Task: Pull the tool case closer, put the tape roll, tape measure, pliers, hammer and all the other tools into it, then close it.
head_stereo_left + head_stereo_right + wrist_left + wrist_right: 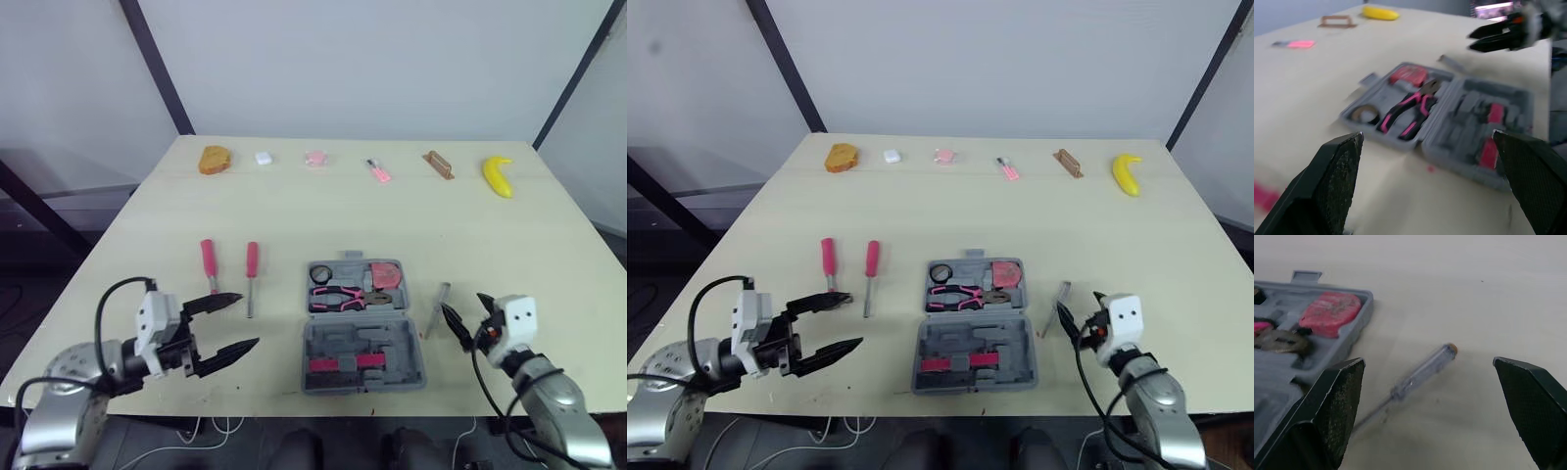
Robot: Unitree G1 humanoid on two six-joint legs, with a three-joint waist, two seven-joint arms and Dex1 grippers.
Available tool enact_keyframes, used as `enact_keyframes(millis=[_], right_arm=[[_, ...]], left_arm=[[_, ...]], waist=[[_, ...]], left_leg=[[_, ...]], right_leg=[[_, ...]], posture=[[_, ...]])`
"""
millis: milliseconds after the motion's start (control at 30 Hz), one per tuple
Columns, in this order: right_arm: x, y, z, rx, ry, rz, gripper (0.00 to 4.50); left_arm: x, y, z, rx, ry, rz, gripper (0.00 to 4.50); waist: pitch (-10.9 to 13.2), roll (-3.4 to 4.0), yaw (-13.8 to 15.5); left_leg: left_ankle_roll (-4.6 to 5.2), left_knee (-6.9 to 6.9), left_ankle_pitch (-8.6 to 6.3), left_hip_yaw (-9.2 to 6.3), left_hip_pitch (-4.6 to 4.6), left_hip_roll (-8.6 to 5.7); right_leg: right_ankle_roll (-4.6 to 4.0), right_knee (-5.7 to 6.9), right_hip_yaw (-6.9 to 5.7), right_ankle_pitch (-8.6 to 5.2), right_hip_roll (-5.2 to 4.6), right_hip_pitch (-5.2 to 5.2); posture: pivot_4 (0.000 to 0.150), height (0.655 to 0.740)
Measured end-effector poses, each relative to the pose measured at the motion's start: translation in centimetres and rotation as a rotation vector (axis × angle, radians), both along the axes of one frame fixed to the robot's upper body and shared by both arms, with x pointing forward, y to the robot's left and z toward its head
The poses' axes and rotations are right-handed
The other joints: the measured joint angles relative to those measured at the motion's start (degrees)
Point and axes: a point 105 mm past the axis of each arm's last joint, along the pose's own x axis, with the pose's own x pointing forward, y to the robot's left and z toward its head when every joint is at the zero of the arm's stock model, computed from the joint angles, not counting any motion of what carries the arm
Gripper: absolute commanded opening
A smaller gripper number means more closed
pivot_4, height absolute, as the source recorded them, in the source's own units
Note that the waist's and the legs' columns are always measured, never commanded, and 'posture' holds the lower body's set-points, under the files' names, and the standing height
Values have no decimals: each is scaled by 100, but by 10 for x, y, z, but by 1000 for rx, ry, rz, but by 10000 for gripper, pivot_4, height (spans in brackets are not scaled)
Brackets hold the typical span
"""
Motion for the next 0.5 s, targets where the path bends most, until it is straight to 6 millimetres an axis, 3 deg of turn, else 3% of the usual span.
enact_keyframes(millis=[233, 500], right_arm=[[4, 18, -21, -2, 82, -41, 44238], [14, 27, -35, 25, 154, -119, 44238]], left_arm=[[6, -20, 24, 24, -38, -129, 45000], [5, -37, 36, 48, -55, -233, 45000]], waist=[[2, 4, -18], [2, 4, -29]], left_leg=[[0, -1, 0, -3, -10, -4], [0, 2, 0, -4, -10, -5]], right_leg=[[2, 0, -1, 1, 7, -8], [2, 1, 0, 1, 11, -8]], posture=[[1500, 7400], [1500, 7400]])
